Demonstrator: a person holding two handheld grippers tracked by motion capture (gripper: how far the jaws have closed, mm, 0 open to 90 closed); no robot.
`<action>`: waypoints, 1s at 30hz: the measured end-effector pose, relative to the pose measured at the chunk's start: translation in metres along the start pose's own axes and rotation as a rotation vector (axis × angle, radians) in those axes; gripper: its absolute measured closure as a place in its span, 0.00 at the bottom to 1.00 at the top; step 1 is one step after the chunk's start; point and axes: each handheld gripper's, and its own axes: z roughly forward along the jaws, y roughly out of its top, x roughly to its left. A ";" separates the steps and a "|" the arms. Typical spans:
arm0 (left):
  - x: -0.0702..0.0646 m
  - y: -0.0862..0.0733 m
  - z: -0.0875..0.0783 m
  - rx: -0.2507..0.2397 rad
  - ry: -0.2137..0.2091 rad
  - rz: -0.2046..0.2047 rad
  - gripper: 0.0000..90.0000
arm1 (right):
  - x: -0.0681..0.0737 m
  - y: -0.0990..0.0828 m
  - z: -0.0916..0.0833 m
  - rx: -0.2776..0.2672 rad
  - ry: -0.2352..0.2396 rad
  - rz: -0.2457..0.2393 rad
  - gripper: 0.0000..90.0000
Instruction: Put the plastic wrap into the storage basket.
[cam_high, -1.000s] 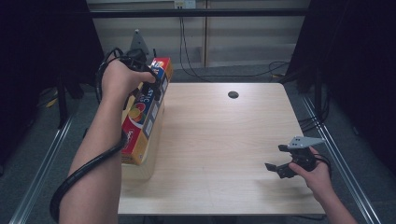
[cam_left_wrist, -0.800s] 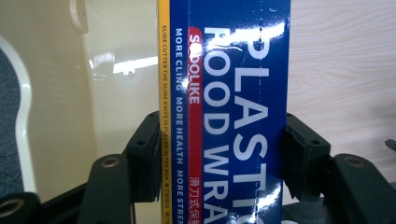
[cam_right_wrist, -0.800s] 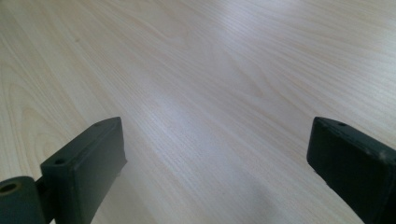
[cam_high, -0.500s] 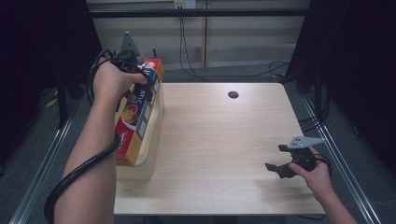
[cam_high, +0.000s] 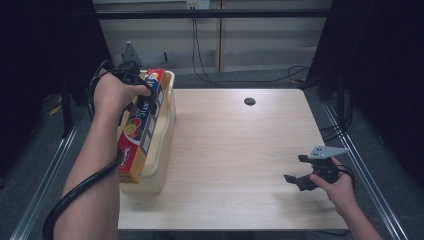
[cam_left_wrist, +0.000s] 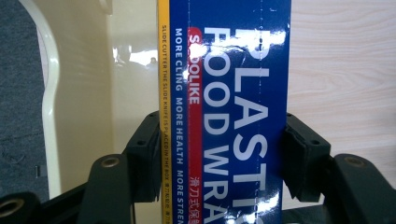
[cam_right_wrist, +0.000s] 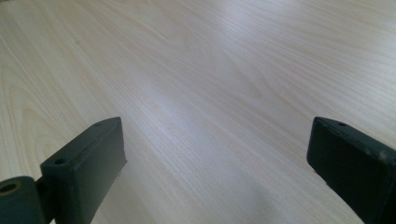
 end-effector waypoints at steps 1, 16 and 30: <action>0.001 0.000 0.001 0.000 -0.001 0.001 0.45 | 0.000 0.000 0.000 0.000 -0.001 0.001 0.04; 0.017 -0.006 0.016 0.012 0.005 -0.026 0.45 | 0.000 0.001 0.000 -0.002 0.004 0.002 0.04; 0.025 -0.010 0.032 0.041 -0.002 -0.037 0.45 | 0.001 0.002 0.000 -0.009 0.006 0.005 0.04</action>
